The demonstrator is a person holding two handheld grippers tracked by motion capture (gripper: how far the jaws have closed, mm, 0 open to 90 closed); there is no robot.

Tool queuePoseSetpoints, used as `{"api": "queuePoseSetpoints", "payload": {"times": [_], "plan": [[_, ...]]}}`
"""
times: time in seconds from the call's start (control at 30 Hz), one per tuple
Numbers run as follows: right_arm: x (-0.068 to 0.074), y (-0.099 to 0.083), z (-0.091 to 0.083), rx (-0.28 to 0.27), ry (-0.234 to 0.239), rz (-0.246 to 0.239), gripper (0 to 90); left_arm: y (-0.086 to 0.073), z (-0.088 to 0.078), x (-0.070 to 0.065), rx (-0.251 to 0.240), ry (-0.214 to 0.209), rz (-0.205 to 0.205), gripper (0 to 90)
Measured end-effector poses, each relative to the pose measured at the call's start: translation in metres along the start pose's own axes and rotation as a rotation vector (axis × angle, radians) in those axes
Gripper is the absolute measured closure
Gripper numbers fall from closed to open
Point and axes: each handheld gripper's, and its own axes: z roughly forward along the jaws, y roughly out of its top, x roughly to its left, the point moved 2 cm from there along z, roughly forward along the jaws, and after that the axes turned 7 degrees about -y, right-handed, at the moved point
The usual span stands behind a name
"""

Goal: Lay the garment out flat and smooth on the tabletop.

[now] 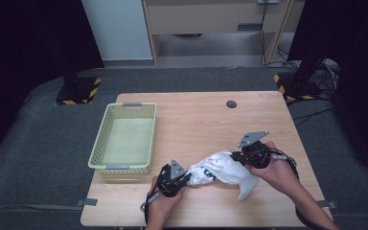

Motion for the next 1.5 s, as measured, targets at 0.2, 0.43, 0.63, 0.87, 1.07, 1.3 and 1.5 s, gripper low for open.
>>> {"api": "queuePoseSetpoints", "payload": {"times": [0.2,0.43,0.63,0.87,1.07,1.3,1.5], "plan": [[-0.007,0.000,-0.014,-0.015,-0.026,-0.008,86.2,0.002,-0.002,0.002,-0.011,0.007,-0.005,82.1],[-0.016,-0.005,-0.024,-0.024,-0.047,0.005,86.3,0.004,-0.011,0.009,-0.038,0.038,-0.034,82.9],[-0.021,-0.011,-0.032,-0.031,-0.064,0.016,86.3,0.001,-0.014,0.015,-0.028,0.062,-0.039,82.9],[-0.030,-0.028,-0.041,-0.030,-0.084,0.052,86.3,-0.003,-0.012,0.015,0.034,0.084,-0.016,83.1],[-0.033,-0.048,-0.035,-0.015,-0.085,0.080,86.3,-0.010,-0.013,0.014,0.071,0.068,-0.027,83.3],[-0.039,-0.063,-0.031,-0.009,-0.088,0.110,86.3,-0.016,-0.018,0.014,0.098,0.044,-0.066,82.7],[-0.042,-0.065,-0.029,-0.015,-0.094,0.115,86.2,-0.015,-0.016,0.004,0.135,0.012,-0.035,83.0]]}}
